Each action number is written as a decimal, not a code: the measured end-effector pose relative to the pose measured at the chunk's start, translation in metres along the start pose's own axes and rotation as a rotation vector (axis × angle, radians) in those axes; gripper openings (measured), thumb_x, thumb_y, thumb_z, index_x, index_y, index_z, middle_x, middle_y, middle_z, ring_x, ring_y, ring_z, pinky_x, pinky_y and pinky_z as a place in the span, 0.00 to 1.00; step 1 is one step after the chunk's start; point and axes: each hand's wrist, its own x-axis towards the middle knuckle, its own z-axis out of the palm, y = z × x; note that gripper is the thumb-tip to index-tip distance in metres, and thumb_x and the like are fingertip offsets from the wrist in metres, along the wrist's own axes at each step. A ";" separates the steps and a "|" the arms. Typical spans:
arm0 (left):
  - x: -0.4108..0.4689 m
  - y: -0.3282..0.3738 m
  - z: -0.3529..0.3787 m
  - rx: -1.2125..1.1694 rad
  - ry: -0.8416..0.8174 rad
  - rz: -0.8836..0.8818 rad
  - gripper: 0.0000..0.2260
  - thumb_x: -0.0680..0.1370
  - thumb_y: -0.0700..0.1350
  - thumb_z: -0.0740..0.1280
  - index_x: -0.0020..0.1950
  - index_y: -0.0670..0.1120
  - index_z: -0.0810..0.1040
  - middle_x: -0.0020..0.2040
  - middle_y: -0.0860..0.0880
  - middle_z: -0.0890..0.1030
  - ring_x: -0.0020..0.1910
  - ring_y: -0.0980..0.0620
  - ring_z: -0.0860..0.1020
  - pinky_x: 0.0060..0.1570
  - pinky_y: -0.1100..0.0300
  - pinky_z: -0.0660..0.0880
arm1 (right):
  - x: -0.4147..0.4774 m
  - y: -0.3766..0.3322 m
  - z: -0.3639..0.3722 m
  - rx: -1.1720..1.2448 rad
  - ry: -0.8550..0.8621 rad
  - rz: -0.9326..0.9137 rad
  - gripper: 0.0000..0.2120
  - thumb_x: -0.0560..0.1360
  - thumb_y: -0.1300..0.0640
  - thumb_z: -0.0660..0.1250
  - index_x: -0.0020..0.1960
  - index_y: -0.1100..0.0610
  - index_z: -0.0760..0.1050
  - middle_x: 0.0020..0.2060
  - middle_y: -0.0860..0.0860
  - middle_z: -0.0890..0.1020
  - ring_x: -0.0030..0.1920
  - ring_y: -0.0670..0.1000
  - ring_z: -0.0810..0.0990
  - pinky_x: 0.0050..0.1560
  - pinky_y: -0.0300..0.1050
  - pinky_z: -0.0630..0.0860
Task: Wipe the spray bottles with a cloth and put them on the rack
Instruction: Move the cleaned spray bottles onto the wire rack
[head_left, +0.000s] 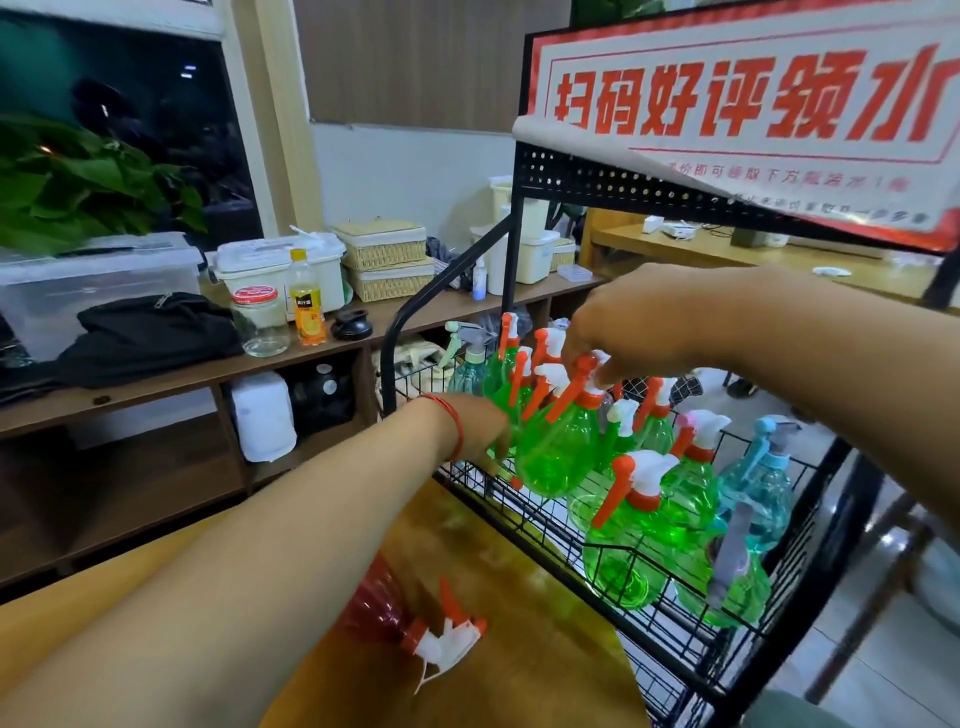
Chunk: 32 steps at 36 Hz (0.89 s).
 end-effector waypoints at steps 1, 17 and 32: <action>0.002 0.003 0.000 0.014 -0.002 0.004 0.17 0.84 0.52 0.70 0.71 0.47 0.82 0.64 0.48 0.84 0.62 0.46 0.81 0.57 0.55 0.75 | 0.001 0.000 0.001 0.001 -0.008 0.006 0.22 0.82 0.45 0.69 0.75 0.42 0.73 0.66 0.45 0.80 0.65 0.53 0.80 0.62 0.50 0.79; -0.051 -0.058 -0.006 -0.127 0.532 -0.444 0.11 0.88 0.51 0.57 0.61 0.47 0.74 0.52 0.42 0.82 0.43 0.42 0.76 0.45 0.50 0.75 | 0.032 -0.023 0.012 -0.039 -0.035 -0.042 0.20 0.82 0.50 0.70 0.74 0.44 0.75 0.61 0.45 0.83 0.59 0.53 0.82 0.56 0.48 0.79; -0.071 -0.054 0.017 -0.615 0.634 -0.666 0.14 0.77 0.55 0.74 0.51 0.46 0.79 0.49 0.45 0.83 0.47 0.43 0.81 0.47 0.52 0.80 | 0.042 -0.034 0.043 0.060 -0.111 -0.047 0.36 0.79 0.65 0.67 0.80 0.38 0.64 0.75 0.46 0.74 0.71 0.55 0.76 0.59 0.52 0.78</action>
